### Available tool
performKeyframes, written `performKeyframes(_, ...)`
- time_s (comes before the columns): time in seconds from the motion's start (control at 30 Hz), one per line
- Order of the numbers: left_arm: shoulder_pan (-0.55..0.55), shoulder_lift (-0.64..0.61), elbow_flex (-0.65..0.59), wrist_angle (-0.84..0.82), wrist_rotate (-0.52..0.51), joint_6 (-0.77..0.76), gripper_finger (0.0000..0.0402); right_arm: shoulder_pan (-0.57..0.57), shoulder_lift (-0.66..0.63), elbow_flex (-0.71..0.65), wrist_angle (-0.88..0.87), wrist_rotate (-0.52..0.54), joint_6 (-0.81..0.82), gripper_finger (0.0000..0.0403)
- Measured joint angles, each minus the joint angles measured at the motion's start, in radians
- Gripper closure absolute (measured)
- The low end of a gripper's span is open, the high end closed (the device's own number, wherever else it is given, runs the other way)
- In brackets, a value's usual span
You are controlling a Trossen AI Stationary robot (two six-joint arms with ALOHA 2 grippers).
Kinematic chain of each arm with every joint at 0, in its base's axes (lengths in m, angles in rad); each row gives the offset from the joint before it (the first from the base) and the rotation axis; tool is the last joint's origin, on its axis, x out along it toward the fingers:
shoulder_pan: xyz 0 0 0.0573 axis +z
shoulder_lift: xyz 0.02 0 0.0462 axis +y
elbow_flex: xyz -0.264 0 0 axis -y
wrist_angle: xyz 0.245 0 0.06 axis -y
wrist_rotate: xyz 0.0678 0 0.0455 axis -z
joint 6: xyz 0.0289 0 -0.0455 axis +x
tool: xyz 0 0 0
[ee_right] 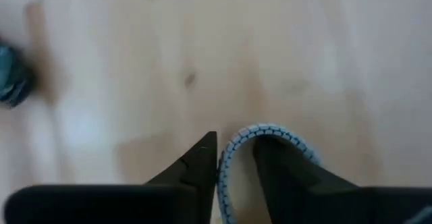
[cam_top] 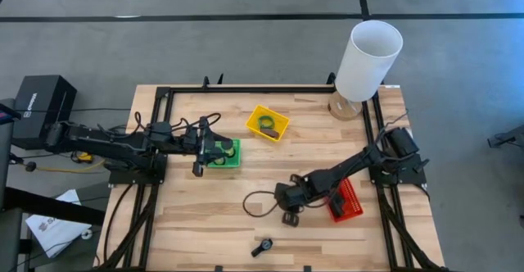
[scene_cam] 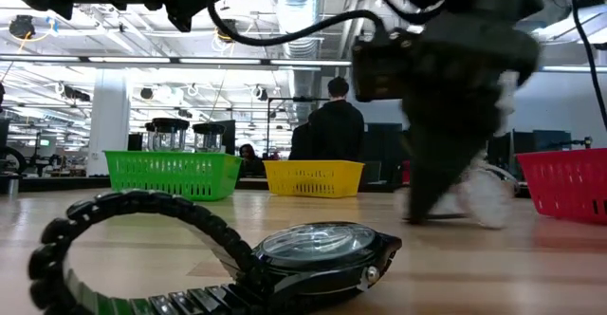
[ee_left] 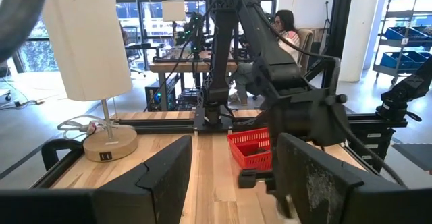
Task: Pick & Place Office items
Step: Put the white watch into the yellow basket
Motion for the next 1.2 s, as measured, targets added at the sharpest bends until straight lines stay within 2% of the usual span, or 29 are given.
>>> performKeyframes(0.2, 0.0, 0.0, 0.0, 0.0, 0.0, 0.0, 0.0188, -0.021, 0.0, 0.0, 0.045, 0.053, -0.168, 0.0387)
performKeyframes(0.3, 0.0, 0.0, 0.0, 0.0, 0.0, 0.0, 0.0188, -0.028, 0.0, 0.0, 0.082, 0.109, -0.233, 0.039)
performKeyframes(0.43, 0.0, 0.0, 0.0, 0.0, 0.0, 0.0, 0.0188, -0.046, -0.002, 0.0, 0.163, 0.277, -0.265, 0.0379)
performKeyframes(0.6, 0.0, 0.0, 0.0, 0.0, 0.0, 0.0, 0.0188, -0.062, 0.004, 0.001, 0.32, 0.554, -0.235, 0.0396)
performKeyframes(0.77, 0.0, 0.0, 0.0, -0.001, 0.0, 0.0, 0.0188, -0.07, 0.056, 0.0, 0.395, 0.58, -0.257, 0.0384)
performKeyframes(1.0, 0.0, 0.0, 0.0, -0.001, 0.0, 0.0, 0.0188, -0.114, 0.066, 0.0, 0.369, 0.618, -0.28, 0.0396)
performKeyframes(1.2, 0.0, 0.0, 0.0, 0.0, 0.0, 0.0, 0.0188, -0.15, -0.042, 0.001, 0.381, 0.741, -0.508, 0.0385)
